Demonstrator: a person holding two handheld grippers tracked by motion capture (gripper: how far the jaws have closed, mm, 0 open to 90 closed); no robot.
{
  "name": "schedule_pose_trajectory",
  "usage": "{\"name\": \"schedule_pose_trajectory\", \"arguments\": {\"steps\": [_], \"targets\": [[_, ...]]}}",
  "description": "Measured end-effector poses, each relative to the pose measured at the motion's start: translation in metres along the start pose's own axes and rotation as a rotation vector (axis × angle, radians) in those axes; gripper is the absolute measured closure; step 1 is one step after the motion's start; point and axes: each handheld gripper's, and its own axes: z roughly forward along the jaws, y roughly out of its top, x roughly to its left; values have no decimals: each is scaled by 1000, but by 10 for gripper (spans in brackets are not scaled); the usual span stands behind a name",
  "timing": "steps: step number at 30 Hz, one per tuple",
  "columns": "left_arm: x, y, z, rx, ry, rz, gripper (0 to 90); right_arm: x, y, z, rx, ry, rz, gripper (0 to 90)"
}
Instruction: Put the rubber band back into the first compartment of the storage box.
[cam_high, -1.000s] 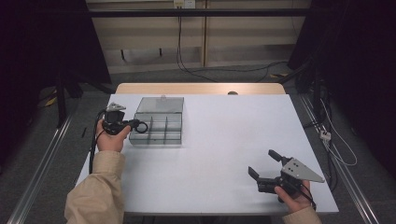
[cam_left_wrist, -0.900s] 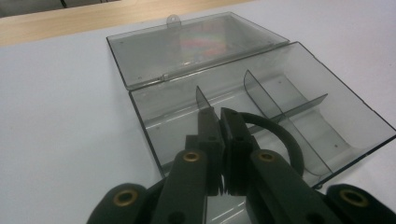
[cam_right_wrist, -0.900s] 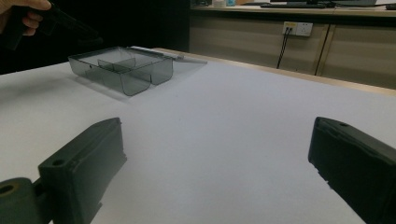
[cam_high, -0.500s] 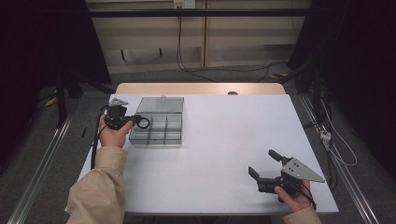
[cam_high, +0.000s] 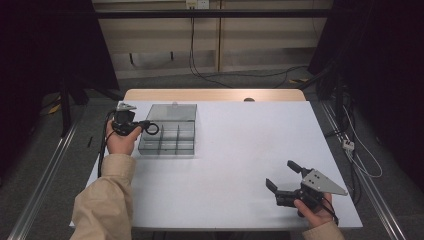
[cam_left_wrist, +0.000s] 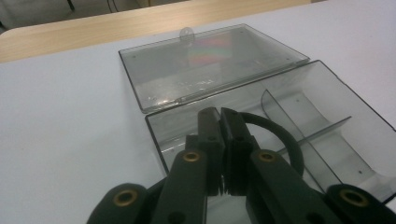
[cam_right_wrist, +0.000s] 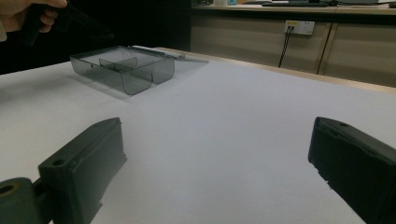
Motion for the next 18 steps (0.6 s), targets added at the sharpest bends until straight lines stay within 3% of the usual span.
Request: {"name": "schedule_pose_trajectory", "arguments": {"steps": [18], "targets": [[4, -4, 18, 3, 23, -15, 880, -1, -1, 0, -1, 4, 8, 33]]}}
